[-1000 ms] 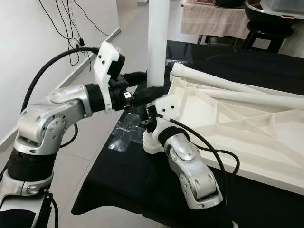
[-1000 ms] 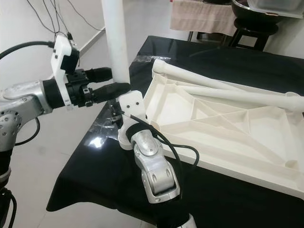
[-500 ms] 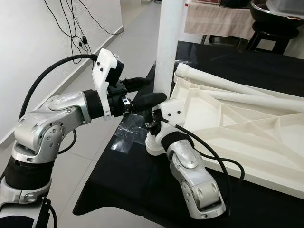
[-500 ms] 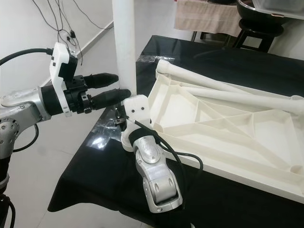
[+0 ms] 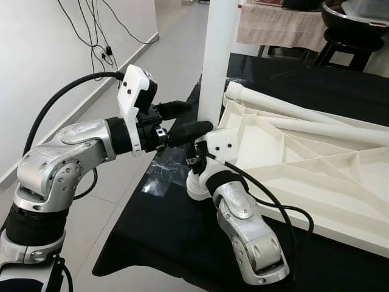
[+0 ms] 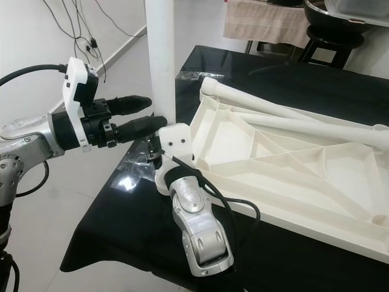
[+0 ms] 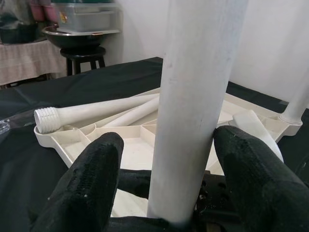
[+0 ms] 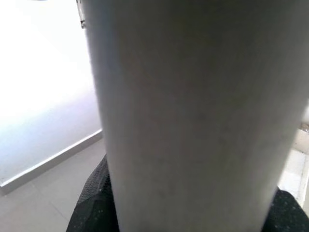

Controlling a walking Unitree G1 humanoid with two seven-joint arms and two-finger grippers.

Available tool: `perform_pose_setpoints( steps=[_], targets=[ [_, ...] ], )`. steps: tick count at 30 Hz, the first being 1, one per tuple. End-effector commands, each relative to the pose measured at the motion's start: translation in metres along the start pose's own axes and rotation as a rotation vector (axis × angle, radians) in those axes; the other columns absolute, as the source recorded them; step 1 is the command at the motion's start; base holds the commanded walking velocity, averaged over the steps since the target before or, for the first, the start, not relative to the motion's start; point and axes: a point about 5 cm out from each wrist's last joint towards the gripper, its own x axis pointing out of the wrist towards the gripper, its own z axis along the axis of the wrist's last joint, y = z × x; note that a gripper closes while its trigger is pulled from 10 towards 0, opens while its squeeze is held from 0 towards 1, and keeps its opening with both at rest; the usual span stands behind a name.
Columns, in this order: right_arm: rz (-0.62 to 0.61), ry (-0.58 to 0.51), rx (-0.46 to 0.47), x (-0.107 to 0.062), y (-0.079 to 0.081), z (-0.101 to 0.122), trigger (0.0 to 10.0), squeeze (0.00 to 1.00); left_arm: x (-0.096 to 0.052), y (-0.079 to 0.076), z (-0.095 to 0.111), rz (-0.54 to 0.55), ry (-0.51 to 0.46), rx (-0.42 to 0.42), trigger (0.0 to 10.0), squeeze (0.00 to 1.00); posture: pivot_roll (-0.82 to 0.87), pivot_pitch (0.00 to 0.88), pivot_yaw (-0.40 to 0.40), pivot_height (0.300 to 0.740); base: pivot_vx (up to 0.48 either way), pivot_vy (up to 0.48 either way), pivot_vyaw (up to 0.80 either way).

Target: Building children table

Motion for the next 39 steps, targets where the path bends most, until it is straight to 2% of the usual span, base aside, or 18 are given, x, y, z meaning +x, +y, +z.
perform_pose_setpoints(
  steps=[1,5,7,9,23,35,39],
  targets=[
    [-0.084,0.257,0.154,-0.012,-0.001,-0.051,0.0,0.00,0.000,-0.004,0.000,-0.012,-0.003,-0.004,10.0,0.00,0.11,0.155,-0.015,0.740,0.000,0.000,0.00],
    [-0.075,0.203,0.167,-0.009,-0.001,-0.043,0.0,0.00,0.000,-0.004,0.000,-0.013,-0.004,-0.004,10.0,0.00,0.11,0.155,-0.015,0.740,0.000,0.000,0.00],
    [-0.047,0.110,0.168,-0.007,0.000,-0.031,0.0,0.00,0.000,-0.005,0.000,-0.013,-0.004,-0.004,10.0,0.00,0.11,0.154,-0.016,0.740,0.000,0.000,0.00],
    [-0.020,0.064,0.156,-0.007,0.002,-0.024,0.0,0.00,0.000,-0.005,0.000,-0.012,-0.004,-0.003,10.0,0.00,0.11,0.153,-0.016,0.740,0.000,0.000,0.00],
    [0.036,-0.010,0.173,-0.007,0.006,-0.010,0.0,0.00,-0.001,-0.006,-0.001,-0.008,-0.003,-0.007,10.0,0.00,0.11,0.159,-0.010,0.740,0.000,0.000,0.00],
    [0.051,-0.008,0.176,-0.008,0.008,-0.012,0.0,0.00,-0.002,-0.006,-0.001,-0.007,0.000,-0.009,10.0,0.00,0.11,0.162,-0.009,0.740,0.000,0.000,0.00],
    [0.053,-0.055,0.198,-0.003,0.006,0.003,0.0,0.00,-0.002,-0.006,-0.001,-0.008,0.001,-0.009,10.0,0.00,0.11,0.162,-0.009,0.740,0.000,0.000,0.00]
  ],
)
